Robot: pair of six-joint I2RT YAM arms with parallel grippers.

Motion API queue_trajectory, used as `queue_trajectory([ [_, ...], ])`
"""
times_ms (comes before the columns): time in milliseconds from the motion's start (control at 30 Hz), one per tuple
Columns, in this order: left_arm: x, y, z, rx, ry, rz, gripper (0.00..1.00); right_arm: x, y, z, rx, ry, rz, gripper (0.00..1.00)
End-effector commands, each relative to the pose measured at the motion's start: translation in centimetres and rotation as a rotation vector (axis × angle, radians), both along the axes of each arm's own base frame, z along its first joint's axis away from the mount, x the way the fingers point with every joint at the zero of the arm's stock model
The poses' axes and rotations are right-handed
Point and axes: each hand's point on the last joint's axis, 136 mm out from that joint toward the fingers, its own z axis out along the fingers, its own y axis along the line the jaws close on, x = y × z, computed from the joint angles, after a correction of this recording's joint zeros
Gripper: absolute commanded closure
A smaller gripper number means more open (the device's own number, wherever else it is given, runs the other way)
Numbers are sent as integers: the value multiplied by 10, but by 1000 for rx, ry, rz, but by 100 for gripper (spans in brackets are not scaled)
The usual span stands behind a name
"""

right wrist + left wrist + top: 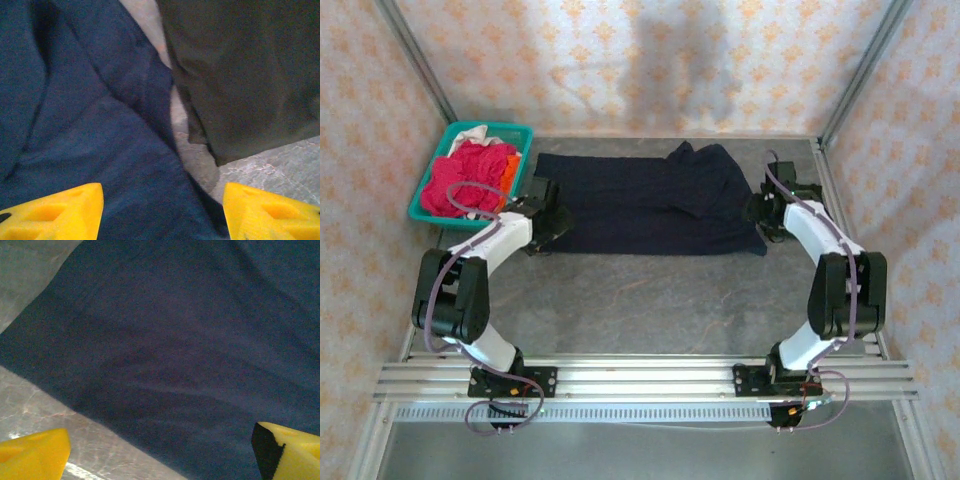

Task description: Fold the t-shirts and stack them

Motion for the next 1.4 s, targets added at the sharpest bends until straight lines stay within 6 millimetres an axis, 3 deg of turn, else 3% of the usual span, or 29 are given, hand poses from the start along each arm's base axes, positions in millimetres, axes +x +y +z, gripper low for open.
queue_trajectory([
  [0, 17, 5, 12, 50, -16, 2, 8, 2, 23, -22, 25, 46, 35, 37],
  [200, 55, 1, -7, 69, 0, -18, 23, 28, 49, -51, 73, 85, 39, 43],
  [400, 59, 2, -34, 72, 59, -21, 25, 32, 52, -74, 83, 133, 33, 46],
  [533, 38, 7, -53, 76, 105, -5, 25, 11, 48, -91, 67, 194, 35, 46],
  [767, -26, 13, -77, 36, 168, 44, 24, -41, 38, -104, 44, 276, 22, 46],
  [1000, -73, 12, -81, -16, 189, 70, 23, -87, 38, -110, 89, 322, -5, 46],
  [1133, -96, 16, -80, -11, 198, 80, 23, -102, 41, -107, 136, 300, -36, 47],
  [1367, -113, 20, -72, -4, 197, 78, 23, -119, 37, -101, 126, 324, -44, 46],
])
